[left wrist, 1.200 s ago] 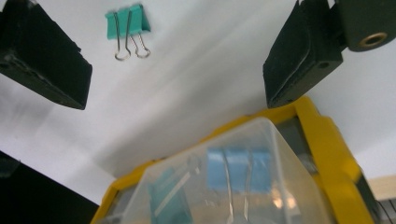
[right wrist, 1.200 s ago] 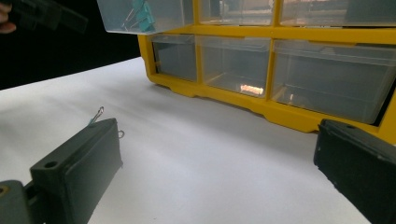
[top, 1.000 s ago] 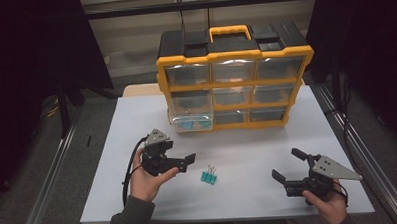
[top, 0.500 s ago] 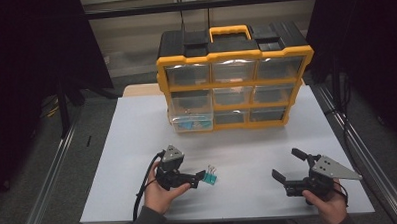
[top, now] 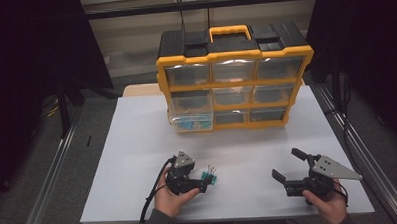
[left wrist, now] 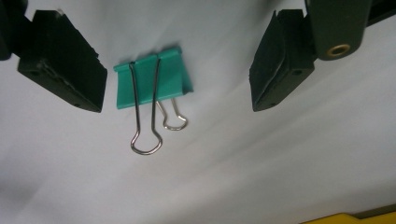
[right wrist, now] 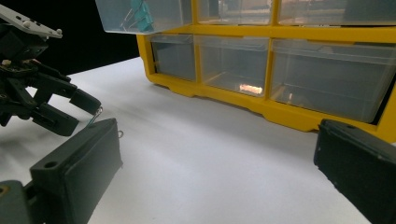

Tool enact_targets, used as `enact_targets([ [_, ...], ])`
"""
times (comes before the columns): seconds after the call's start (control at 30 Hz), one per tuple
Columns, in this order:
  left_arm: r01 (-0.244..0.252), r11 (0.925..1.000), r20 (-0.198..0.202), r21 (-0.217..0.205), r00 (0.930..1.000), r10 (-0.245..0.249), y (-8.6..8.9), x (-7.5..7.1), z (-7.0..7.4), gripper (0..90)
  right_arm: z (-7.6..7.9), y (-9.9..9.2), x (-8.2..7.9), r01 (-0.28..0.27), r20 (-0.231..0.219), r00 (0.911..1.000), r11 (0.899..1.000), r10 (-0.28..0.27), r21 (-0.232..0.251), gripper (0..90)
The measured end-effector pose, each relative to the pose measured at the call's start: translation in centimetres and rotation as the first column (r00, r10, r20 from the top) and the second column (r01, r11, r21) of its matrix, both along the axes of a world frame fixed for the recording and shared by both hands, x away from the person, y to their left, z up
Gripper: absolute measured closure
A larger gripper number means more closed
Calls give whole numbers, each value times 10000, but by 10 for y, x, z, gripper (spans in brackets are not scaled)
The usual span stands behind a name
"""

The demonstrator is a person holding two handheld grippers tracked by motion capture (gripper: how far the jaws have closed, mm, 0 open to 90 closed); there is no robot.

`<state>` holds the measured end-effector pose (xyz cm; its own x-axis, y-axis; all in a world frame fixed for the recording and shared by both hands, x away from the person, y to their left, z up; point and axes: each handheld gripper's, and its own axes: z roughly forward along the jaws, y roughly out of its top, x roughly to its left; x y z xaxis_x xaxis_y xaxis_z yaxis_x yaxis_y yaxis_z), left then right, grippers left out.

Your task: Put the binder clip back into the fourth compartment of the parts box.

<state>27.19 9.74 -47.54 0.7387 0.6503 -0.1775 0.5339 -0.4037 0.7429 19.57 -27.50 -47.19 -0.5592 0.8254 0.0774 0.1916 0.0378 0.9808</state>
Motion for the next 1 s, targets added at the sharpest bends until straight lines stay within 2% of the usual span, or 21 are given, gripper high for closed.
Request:
enact_targets([
  [0.03,-10,10000,-124,-26,9999,10,-2,0,0,198,0,0,0,-45,-3,10000,10000,45,-5,3],
  [0.23,300,9995,-29,16,9995,-300,-12,-2,-3,266,0,0,0,-36,-5,10000,10000,36,2,3],
  [0.33,245,9992,-29,305,9997,-244,-16,-3,-4,283,0,0,1,-46,3,10000,10000,46,-3,3],
  [0.4,270,9995,90,145,9996,-271,-20,-4,-6,276,0,0,0,-72,-25,10000,10000,72,-34,3],
  [0.43,336,9988,59,361,9994,-338,-20,-4,-6,278,0,0,0,-74,-26,10000,10000,74,-21,3],
  [0.5,369,9990,-21,254,9993,-368,-22,-5,-7,295,0,0,1,-48,20,10000,10000,48,22,3],
  [0.53,351,9981,79,505,9993,-355,-22,-6,-6,300,0,0,1,-54,14,10000,10000,54,18,3],
  [0.63,323,9974,250,651,9991,-339,-23,-7,-7,329,0,0,1,-48,8,10000,10000,48,-5,3],
  [0.77,308,9952,417,928,9985,-348,-21,-9,-5,424,0,0,1,-66,-6,10000,10000,66,-29,3],
  [0.8,226,9964,319,821,9992,-253,-22,-10,-5,456,0,0,1,-76,-4,10000,10000,76,-27,3],
  [0.9,306,9966,242,760,9992,-325,-21,-9,-5,473,0,1,1,-85,22,10000,9999,85,-62,3],
  [1.0,376,9965,-13,750,9993,-377,-17,-7,-2,498,0,1,1,-89,86,9999,10000,89,-39,3],
])
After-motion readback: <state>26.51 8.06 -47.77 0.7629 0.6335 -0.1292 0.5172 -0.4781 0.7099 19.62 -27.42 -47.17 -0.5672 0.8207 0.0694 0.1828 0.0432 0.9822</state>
